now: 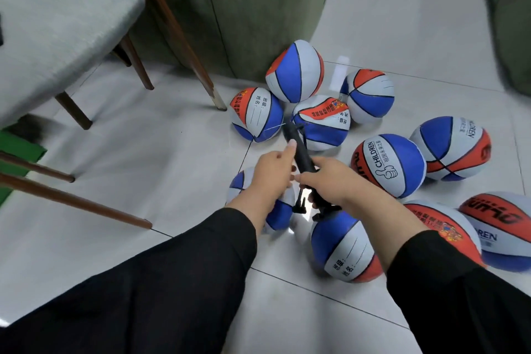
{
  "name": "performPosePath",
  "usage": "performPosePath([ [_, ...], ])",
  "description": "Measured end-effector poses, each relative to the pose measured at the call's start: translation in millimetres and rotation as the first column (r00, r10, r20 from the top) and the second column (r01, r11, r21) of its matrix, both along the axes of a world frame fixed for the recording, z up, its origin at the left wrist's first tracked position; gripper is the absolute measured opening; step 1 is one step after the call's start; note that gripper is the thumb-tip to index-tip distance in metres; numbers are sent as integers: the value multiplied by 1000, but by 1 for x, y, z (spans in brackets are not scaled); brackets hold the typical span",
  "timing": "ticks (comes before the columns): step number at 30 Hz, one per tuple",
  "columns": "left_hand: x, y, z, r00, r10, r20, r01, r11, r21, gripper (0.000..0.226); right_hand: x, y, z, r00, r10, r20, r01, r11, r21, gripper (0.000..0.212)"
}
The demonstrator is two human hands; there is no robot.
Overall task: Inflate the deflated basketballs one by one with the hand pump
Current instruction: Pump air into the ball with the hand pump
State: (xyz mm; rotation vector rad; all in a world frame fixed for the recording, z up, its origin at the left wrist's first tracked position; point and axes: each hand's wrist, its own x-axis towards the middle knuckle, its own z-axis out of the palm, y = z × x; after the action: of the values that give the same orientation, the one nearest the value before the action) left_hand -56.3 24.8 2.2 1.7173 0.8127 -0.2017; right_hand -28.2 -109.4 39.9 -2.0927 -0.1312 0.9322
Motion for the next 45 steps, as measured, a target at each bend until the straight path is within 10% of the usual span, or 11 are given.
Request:
performPosePath([
  [2,1,-24,13,995,80,-62,-96,932,-349,44,-7,-5,15,990,120,77,-115,991,-68,16],
  [5,-4,-38,21,971,234,-54,-235,881,-411,27,-16,-23,38,977,169,131,-158,984,-87,18],
  [9,-13,-43,35,909,402,-109,-393,740,-546,22,-37,-53,62,995,0,97,-3,1000,29,47],
  [16,-32,-58,64,754,617,-223,-577,461,-674,27,-109,-62,62,873,-436,218,391,894,220,40],
  [34,-77,-82,79,858,464,-222,-461,503,-731,28,-152,-38,69,833,-341,436,353,934,55,38],
  [45,-64,-40,78,737,618,-274,-591,393,-704,40,-151,-66,82,721,-484,495,419,874,245,27],
])
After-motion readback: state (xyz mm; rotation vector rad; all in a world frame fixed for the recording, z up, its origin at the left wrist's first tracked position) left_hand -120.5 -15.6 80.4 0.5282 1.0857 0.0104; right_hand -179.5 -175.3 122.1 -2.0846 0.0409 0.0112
